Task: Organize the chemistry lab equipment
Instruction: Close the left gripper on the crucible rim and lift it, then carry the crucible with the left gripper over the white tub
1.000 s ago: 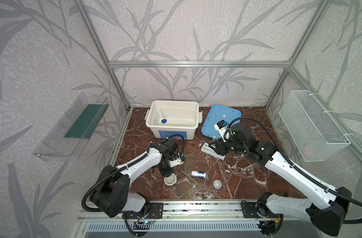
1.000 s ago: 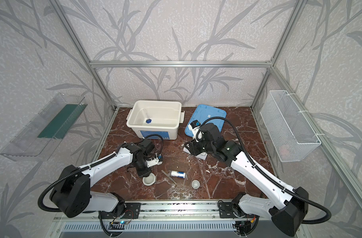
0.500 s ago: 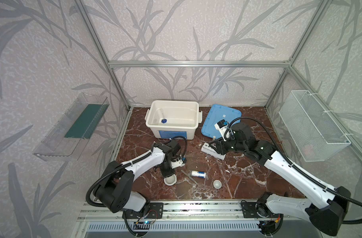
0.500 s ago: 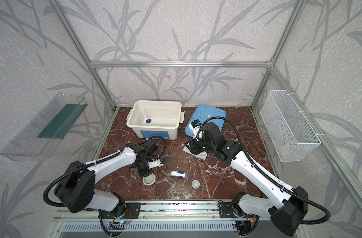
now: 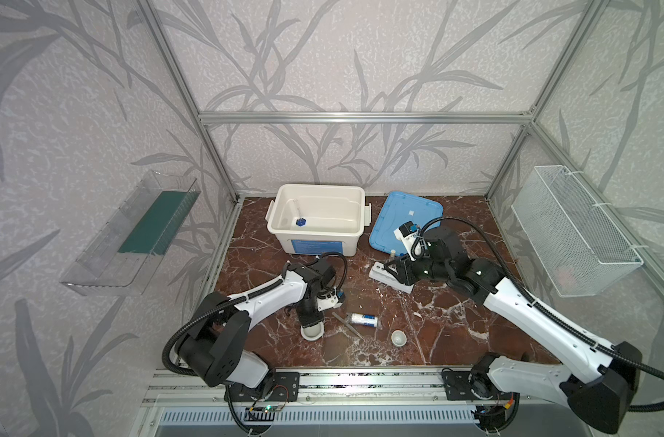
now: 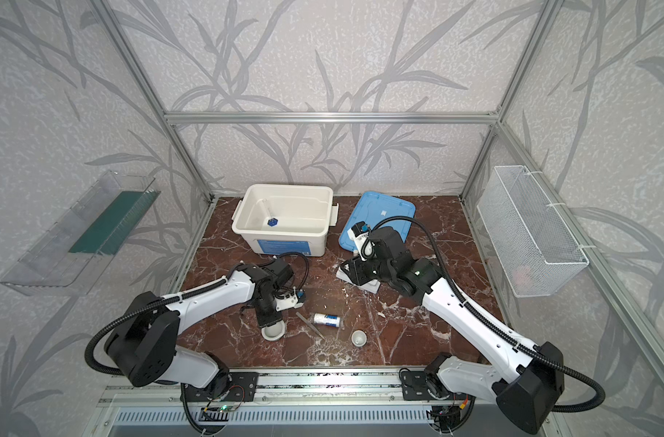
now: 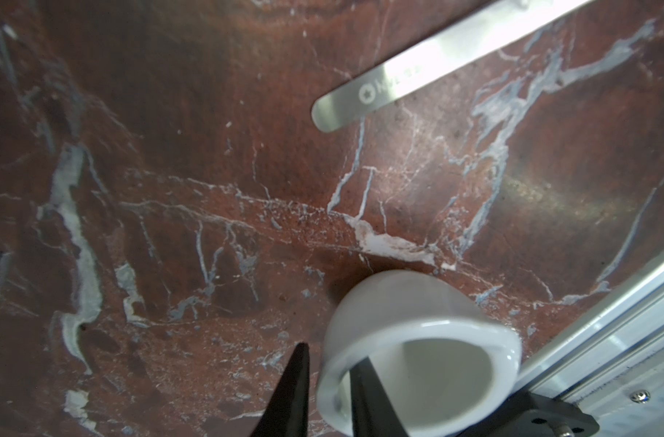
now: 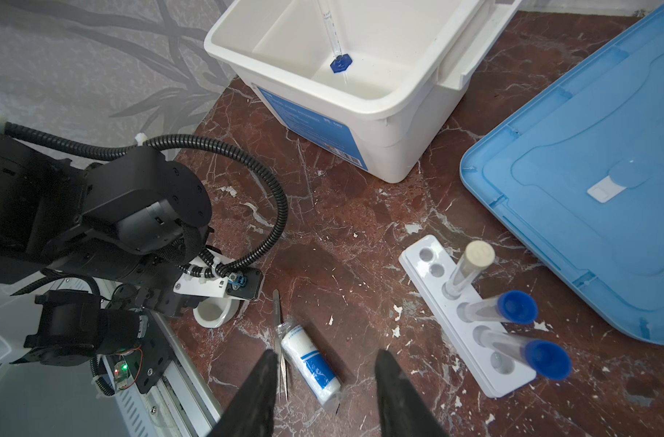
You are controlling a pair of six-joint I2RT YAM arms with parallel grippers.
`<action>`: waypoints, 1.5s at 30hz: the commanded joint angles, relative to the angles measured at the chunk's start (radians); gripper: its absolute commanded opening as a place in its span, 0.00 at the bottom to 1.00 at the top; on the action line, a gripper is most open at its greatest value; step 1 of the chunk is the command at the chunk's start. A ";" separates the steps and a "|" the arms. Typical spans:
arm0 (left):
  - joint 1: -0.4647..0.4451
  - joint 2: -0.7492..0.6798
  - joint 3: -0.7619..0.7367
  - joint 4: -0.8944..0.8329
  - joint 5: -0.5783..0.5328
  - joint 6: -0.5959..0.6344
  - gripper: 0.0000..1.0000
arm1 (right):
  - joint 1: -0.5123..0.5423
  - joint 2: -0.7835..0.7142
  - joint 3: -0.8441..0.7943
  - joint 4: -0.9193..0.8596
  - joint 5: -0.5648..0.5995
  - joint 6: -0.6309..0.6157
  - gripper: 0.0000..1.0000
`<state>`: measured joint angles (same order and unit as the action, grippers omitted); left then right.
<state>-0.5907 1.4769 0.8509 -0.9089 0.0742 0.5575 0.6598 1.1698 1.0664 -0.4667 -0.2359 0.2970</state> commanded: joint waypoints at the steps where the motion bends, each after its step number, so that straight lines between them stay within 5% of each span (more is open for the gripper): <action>1: -0.007 0.003 -0.004 -0.010 -0.005 0.013 0.18 | -0.006 -0.027 -0.016 0.022 0.009 0.010 0.43; 7: -0.008 -0.012 -0.008 0.004 -0.003 0.002 0.11 | -0.008 -0.038 -0.033 0.026 0.021 0.019 0.43; 27: 0.000 -0.169 0.176 -0.031 -0.034 -0.170 0.09 | -0.012 -0.038 -0.036 0.034 0.021 0.030 0.40; 39: 0.074 -0.132 0.577 -0.153 0.009 -0.267 0.07 | -0.014 -0.059 -0.023 0.030 0.027 0.030 0.40; 45: 0.187 -0.032 0.811 -0.150 0.040 -0.334 0.08 | -0.019 -0.074 -0.023 0.040 0.026 0.030 0.40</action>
<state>-0.4461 1.3960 1.5864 -1.0313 0.0978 0.2737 0.6483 1.1217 1.0271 -0.4511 -0.2180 0.3225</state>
